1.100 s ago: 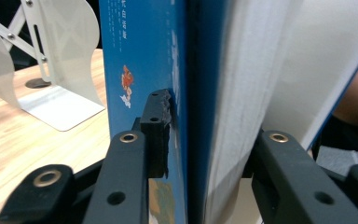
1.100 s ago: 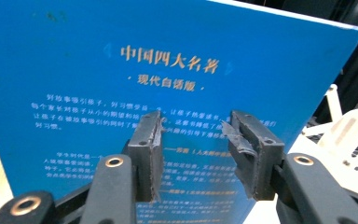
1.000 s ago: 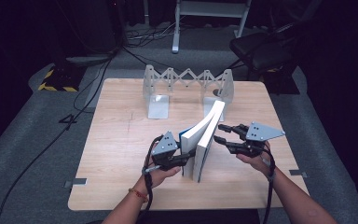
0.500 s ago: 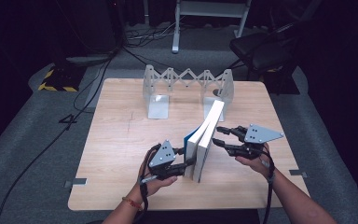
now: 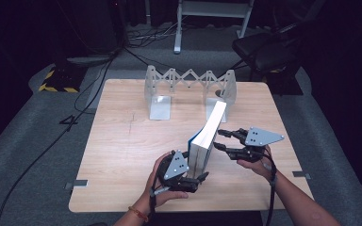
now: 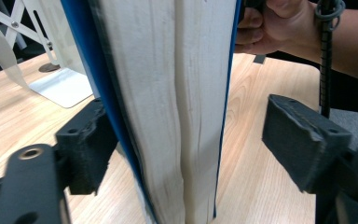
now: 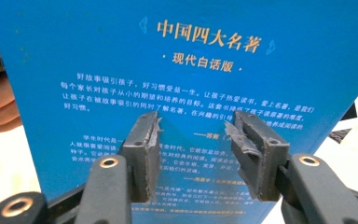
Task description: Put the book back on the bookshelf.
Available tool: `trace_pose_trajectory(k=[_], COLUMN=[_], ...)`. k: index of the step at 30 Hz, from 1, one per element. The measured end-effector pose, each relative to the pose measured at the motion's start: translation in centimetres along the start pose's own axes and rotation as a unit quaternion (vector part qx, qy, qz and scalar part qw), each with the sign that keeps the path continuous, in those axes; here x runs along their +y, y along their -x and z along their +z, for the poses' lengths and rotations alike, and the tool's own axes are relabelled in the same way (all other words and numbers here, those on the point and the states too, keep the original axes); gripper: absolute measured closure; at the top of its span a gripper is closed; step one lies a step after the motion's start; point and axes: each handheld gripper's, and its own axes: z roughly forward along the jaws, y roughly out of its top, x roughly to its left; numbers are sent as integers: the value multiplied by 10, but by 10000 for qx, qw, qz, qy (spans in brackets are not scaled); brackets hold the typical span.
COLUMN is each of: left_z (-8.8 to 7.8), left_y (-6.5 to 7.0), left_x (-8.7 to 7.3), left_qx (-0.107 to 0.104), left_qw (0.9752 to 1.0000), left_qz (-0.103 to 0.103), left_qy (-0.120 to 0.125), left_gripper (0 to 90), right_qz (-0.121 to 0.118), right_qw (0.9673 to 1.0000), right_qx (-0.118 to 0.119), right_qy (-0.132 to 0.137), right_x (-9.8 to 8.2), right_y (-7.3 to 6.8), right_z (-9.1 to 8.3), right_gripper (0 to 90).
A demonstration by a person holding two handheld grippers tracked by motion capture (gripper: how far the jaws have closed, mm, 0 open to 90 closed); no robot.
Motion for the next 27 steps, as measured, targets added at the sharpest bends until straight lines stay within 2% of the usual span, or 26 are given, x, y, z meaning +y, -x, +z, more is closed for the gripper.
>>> trace_pose_trajectory(k=[2,4,5,7,8,11,13,14,15,19,23,27], left_z=[3,10,13,19,21,26,27,30,30,28,25,21], left_y=[1,1,2,5,7,11,12,11,11,7,3,-2], left_x=[-1,-4,-5,-7,-9,-13,-14,-18,-18,-20,-20,-20], left_qx=[52,125,190,368,535,821,888,1013,1013,937,842,804], left_qw=[10000,9997,9996,9991,9983,9961,9956,9941,9941,9945,9954,9960], left_qz=[-23,-194,-207,-214,-227,-279,-264,-363,-363,-437,-443,-399], left_qy=[27,51,50,47,95,174,167,118,118,151,130,42], left_gripper=[192,193,190,193,202,251,271,299,377,393,465,511], right_qz=[-5,10,41,84,91,105,127,148,148,188,230,294], right_qw=[10000,10000,9999,9998,9998,9996,9995,9994,9994,9992,9988,9971], right_qx=[9,6,1,8,11,31,49,40,40,-4,-29,33], right_qy=[-16,-81,-107,-164,-184,-257,-286,-315,-315,-356,-436,-698], right_x=[-1,-4,-6,-10,-11,-15,-18,-20,-20,-23,-29,-41], right_y=[0,2,4,6,6,7,8,9,9,11,15,24], right_z=[0,2,3,5,5,8,9,10,10,10,11,9], right_gripper=[508,501,501,500,501,502,501,501,501,493,453,380])
